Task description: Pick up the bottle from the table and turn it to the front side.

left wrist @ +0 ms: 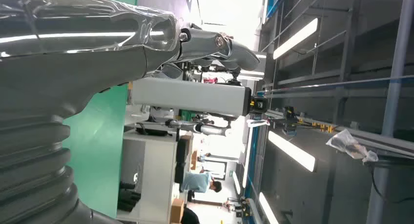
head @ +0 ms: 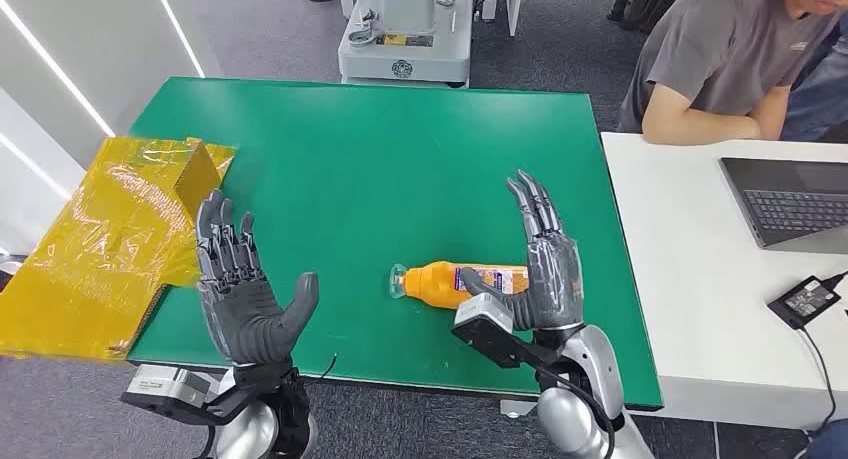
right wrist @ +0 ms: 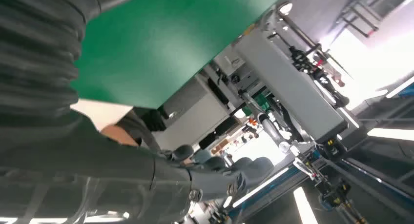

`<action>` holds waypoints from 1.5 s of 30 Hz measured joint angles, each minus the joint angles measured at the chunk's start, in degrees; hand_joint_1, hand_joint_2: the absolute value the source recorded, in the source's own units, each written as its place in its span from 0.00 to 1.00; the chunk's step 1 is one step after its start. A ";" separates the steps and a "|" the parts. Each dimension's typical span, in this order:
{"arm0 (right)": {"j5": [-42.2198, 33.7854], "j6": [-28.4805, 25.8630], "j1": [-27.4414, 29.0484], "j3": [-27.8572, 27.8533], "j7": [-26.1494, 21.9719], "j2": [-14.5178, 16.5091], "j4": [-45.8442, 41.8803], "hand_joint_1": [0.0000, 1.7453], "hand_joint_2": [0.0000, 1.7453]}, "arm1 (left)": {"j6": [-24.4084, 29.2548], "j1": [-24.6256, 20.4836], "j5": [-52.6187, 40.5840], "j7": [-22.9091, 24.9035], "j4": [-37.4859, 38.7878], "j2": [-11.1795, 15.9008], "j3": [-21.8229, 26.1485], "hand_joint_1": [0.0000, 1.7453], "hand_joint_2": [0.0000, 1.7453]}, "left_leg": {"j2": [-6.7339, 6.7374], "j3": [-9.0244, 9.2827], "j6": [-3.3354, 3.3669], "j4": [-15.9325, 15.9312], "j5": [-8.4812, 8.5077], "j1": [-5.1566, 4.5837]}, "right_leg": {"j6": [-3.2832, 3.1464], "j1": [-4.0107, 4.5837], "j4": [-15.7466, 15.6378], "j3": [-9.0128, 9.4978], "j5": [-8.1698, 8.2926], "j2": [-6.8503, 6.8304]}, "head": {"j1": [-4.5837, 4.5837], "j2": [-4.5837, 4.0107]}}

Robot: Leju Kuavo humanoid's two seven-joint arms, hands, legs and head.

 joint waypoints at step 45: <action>-4.53 27.42 -27.37 18.64 -1.92 -4.85 48.73 0.00 1.00 | -1.76 -7.81 4.03 0.01 6.87 1.46 -2.12 0.00 1.00 | -0.07 -0.04 0.02 0.03 0.00 0.00 | 0.01 0.00 -0.04 -0.02 0.00 -0.03 | -0.01 0.00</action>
